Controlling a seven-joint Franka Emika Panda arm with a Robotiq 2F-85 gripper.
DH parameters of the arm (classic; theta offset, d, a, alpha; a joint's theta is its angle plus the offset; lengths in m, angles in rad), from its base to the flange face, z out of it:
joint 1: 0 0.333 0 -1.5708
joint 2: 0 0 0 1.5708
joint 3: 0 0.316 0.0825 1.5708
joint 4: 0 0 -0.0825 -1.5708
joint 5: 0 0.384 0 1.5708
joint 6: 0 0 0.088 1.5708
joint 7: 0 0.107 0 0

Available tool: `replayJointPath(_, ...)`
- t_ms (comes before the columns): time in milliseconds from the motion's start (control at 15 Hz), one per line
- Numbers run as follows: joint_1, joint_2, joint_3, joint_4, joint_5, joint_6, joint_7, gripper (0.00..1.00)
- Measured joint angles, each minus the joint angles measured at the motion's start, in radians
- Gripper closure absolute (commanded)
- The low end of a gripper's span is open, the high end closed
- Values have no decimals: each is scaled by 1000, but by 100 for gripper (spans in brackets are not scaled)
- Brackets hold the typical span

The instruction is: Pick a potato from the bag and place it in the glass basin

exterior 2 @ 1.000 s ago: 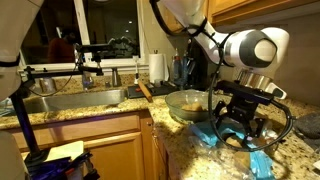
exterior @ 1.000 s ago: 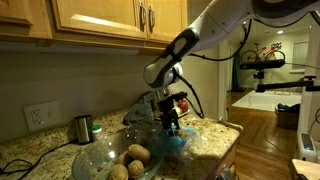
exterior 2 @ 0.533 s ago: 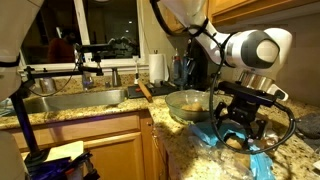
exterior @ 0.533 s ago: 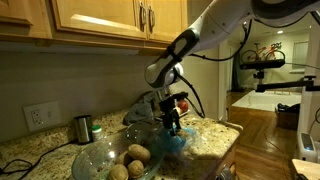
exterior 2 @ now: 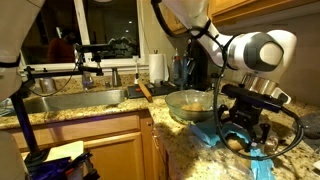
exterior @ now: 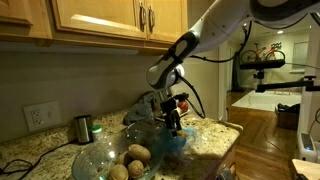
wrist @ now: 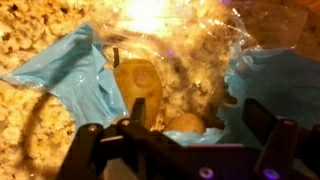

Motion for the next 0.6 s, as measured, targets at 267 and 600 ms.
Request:
replayJointPath(267,-1,1,-1,-1,-7,18,-21,0)
replayJointPath(600,-4,1,-10,-1,-14,35,-39,0)
